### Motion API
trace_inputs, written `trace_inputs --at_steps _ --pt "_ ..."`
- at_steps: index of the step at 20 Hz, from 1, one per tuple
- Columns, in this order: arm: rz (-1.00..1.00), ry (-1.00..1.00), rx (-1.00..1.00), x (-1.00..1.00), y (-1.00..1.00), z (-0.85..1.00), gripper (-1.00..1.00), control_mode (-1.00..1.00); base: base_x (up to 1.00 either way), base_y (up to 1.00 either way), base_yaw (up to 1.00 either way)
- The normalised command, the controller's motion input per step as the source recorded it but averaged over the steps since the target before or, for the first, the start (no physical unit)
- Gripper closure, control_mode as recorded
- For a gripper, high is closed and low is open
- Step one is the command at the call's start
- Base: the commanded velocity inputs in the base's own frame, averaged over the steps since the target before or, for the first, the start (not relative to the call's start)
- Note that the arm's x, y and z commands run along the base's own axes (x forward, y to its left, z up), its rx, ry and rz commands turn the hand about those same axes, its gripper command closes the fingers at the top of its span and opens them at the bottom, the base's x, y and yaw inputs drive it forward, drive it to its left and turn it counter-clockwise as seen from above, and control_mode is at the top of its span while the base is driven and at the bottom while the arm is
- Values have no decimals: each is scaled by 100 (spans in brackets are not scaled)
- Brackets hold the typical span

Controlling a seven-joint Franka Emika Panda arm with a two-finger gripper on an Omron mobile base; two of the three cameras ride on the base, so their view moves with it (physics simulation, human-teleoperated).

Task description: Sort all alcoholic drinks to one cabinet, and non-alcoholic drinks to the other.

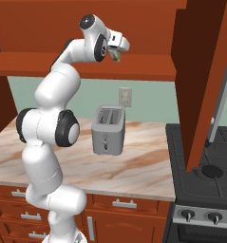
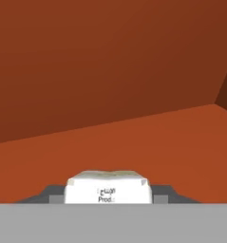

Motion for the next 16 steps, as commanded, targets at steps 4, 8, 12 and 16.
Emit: trace_inputs --at_steps 4,8,12,16 --pt "0 0 4 10 0 -18 -100 -100 0 0 0" --pt "0 0 4 8 0 -16 -100 -100 0 0 0" --pt "0 0 4 10 0 -16 -100 -100 0 0 0" --pt "0 -2 2 14 0 -17 -100 -100 0 0 0"
